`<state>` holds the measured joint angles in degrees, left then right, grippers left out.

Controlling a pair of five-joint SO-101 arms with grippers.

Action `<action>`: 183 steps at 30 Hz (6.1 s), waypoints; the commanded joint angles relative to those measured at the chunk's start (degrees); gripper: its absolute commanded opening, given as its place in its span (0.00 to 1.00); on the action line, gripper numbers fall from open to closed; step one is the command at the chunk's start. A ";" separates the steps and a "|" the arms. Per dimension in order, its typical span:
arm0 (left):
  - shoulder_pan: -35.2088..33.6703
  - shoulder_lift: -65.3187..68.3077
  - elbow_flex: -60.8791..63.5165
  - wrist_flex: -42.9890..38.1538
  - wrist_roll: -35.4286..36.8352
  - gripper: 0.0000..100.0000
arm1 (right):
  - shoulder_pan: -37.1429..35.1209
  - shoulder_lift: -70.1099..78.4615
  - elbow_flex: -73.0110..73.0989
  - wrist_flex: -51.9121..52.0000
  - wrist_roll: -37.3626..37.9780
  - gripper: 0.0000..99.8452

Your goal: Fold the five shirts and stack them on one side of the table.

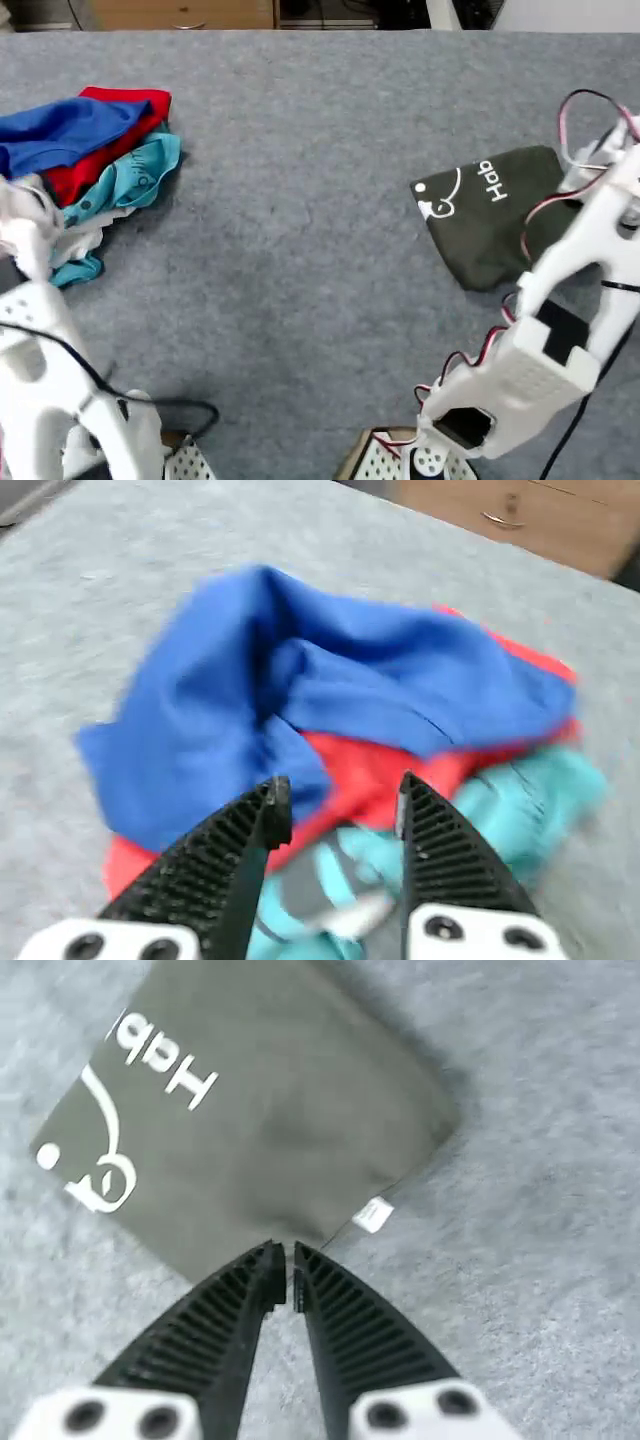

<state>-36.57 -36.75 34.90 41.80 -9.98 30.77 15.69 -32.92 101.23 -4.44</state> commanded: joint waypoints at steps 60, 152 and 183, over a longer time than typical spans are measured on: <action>52.31 -13.49 -20.48 39.82 4.04 0.07 | -8.04 -10.42 9.27 0.97 -2.73 0.14; -9.67 -37.58 27.52 16.62 4.66 0.25 | -66.59 -28.09 54.81 -13.63 21.19 0.03; -9.93 -37.58 29.98 16.26 4.48 0.25 | -70.73 -6.46 38.20 -8.79 13.89 0.00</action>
<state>-46.77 -74.37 65.05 58.51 -5.49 -42.64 12.70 12.44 88.22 9.89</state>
